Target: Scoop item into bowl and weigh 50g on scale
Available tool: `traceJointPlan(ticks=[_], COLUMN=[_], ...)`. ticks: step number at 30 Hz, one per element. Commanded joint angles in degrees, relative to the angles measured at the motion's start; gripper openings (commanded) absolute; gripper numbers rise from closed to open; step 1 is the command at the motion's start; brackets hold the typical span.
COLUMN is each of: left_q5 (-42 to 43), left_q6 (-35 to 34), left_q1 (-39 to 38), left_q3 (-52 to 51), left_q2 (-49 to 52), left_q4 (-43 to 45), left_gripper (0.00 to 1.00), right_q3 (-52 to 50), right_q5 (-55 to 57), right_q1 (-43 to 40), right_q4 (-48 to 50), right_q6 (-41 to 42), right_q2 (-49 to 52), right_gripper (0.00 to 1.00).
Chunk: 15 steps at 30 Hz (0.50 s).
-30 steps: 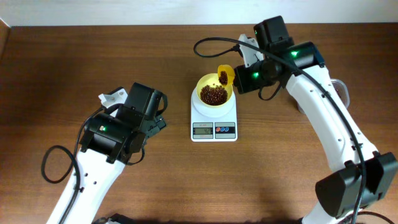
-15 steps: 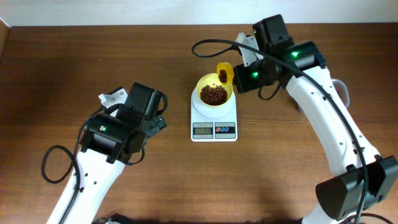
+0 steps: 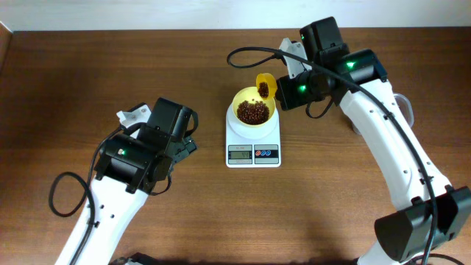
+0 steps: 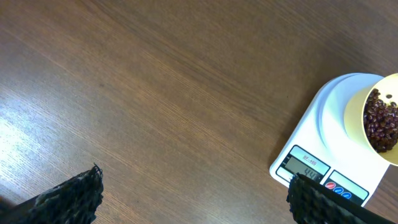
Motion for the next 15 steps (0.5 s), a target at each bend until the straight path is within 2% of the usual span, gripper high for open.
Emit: traceJointPlan(ticks=[1, 5, 8, 15], left_q5=[-0.55, -0.52, -0.55, -0.52], left_q6=[0.07, 0.07, 0.07, 0.07], left_q1=[0.24, 0.24, 0.24, 0.24], left_q3=[0.11, 0.11, 0.09, 0.11], left_q2=[-0.68, -0.68, -0.68, -0.68], left_q4=[-0.07, -0.07, -0.07, -0.07], left_gripper=[0.99, 0.99, 0.99, 0.99], right_q3=[1.14, 1.11, 1.11, 1.11], right_q5=[-1.97, 4.02, -2.67, -0.55], right_q1=[0.50, 0.52, 0.50, 0.50], right_q4=[0.17, 0.17, 0.33, 0.20], right_q6=[-0.61, -0.59, -2.19, -2.54], right_q2=[-2.01, -1.90, -1.90, -1.90], right_gripper=[0.04, 0.04, 0.04, 0.04])
